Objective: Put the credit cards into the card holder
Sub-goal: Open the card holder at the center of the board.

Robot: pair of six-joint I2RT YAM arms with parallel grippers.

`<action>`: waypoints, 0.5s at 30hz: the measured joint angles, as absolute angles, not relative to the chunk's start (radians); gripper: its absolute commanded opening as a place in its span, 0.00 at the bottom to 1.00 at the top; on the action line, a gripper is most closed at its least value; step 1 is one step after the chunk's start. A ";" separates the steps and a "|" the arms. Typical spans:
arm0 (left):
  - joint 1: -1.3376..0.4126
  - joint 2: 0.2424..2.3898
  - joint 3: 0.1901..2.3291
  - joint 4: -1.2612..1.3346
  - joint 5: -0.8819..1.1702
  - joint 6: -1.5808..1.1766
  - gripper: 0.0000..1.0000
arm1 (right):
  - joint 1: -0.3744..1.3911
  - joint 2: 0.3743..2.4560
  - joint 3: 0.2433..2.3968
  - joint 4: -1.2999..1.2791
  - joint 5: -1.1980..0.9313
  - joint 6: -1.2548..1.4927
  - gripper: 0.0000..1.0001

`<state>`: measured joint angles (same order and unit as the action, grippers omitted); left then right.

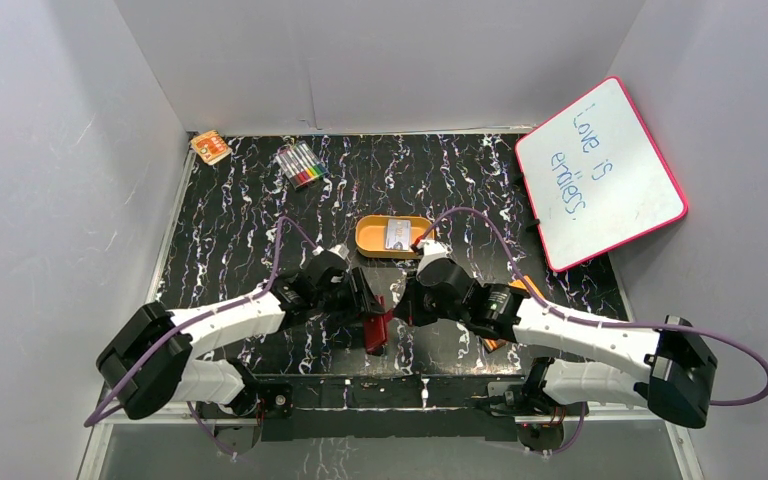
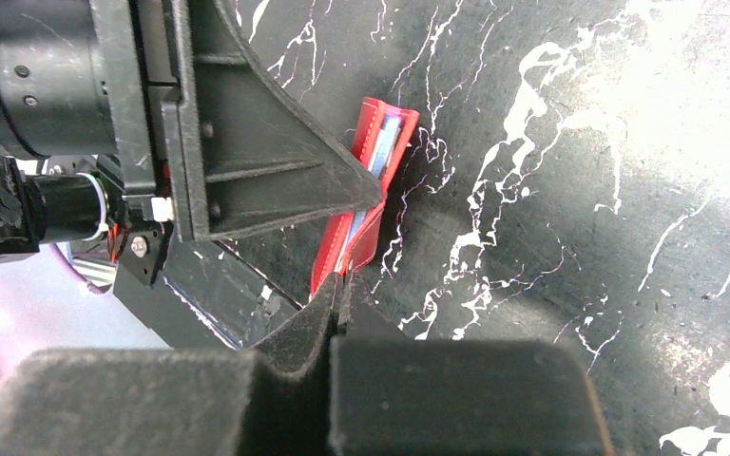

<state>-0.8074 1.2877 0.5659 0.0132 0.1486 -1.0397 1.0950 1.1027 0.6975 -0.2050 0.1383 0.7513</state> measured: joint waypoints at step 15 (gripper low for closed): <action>-0.807 1.128 0.508 -0.016 0.095 -1.071 0.29 | 1.095 1.062 0.646 -0.217 0.187 0.786 0.00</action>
